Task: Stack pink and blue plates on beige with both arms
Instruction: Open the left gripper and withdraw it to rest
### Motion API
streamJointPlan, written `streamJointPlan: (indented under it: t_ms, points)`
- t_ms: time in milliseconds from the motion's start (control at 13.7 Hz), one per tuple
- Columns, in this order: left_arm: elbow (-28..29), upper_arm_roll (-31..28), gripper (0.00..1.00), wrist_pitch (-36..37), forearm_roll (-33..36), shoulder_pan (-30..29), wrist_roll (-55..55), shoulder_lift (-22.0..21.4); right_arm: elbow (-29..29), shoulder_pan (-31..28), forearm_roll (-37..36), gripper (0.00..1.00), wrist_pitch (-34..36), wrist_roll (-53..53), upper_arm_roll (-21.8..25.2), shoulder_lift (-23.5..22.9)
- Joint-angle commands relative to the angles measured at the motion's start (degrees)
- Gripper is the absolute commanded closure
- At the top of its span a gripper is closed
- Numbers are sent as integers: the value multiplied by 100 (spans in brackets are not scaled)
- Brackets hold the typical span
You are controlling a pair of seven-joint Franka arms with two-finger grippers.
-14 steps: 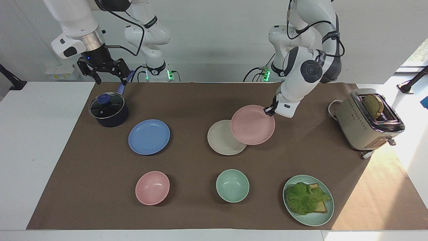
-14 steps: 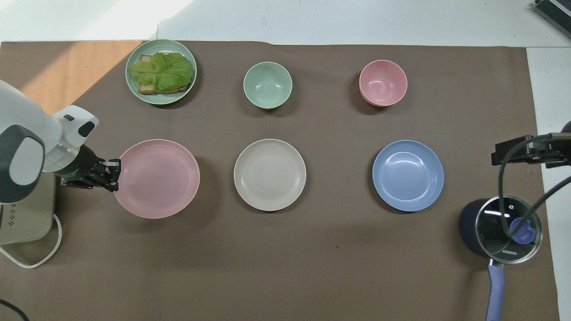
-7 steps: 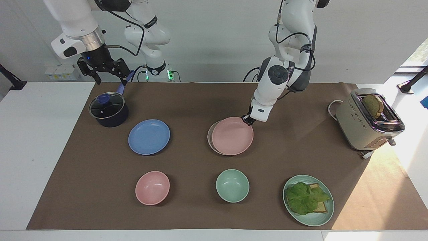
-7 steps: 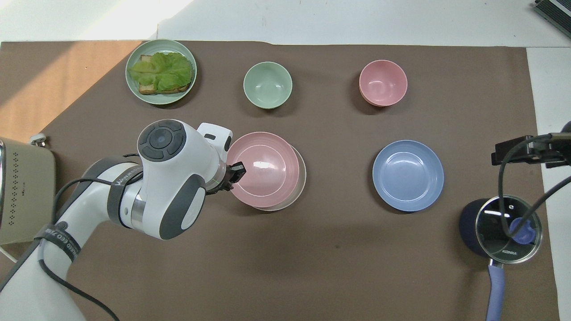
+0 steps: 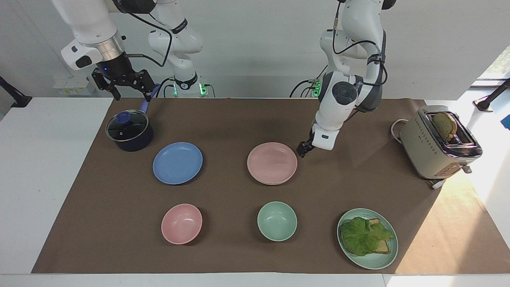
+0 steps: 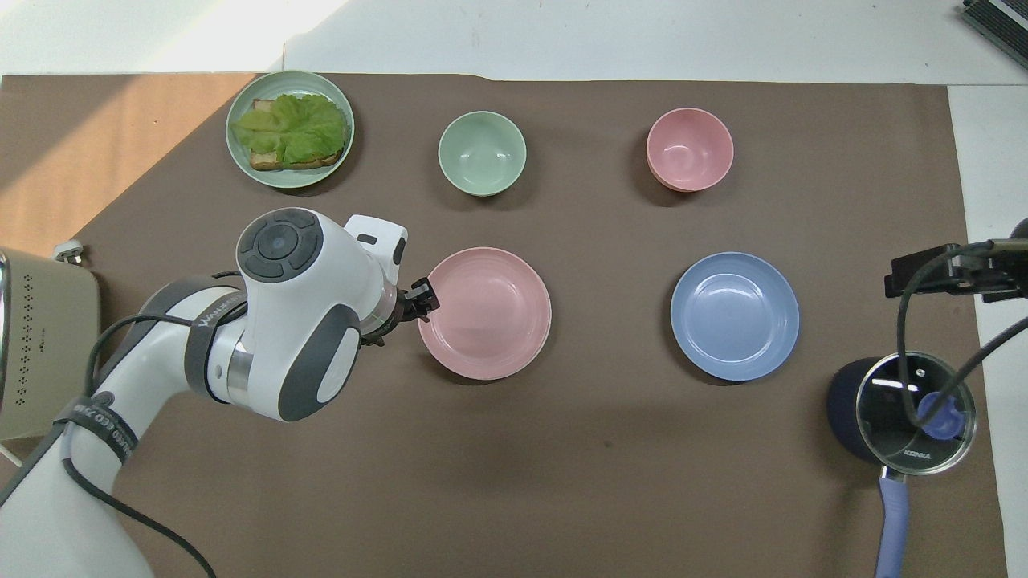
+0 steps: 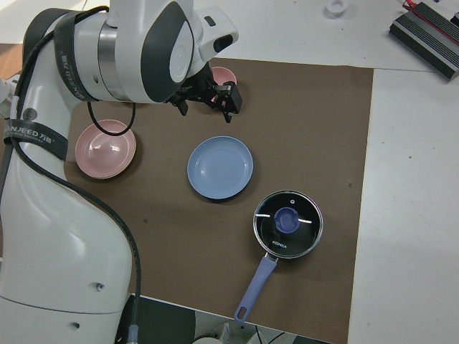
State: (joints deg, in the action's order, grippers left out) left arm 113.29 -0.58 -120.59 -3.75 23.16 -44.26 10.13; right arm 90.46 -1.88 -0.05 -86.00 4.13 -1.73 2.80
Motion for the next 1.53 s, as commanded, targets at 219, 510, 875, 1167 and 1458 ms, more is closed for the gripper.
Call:
streamJointPlan:
  t_ms: [219,510,875,1167,1458]
  points:
    - [-263,5,0,185,672,-997,1821,-143,-19,-84,-48,0,31,-123,-90,2]
    - [-509,5,0,237,823,-1734,3341,-300,-28,-84,-48,0,30,-141,-81,-7]
    - [-1738,-3,0,1475,788,-2315,4662,-353,199,-146,-39,0,-441,-150,-81,54]
    - [-2565,23,0,2478,744,-2282,4716,-380,542,-163,-39,0,-708,-150,-46,134]
    - [-2190,5,0,2471,665,-2246,4725,-862,1648,-418,-39,0,-1715,-482,-20,116]
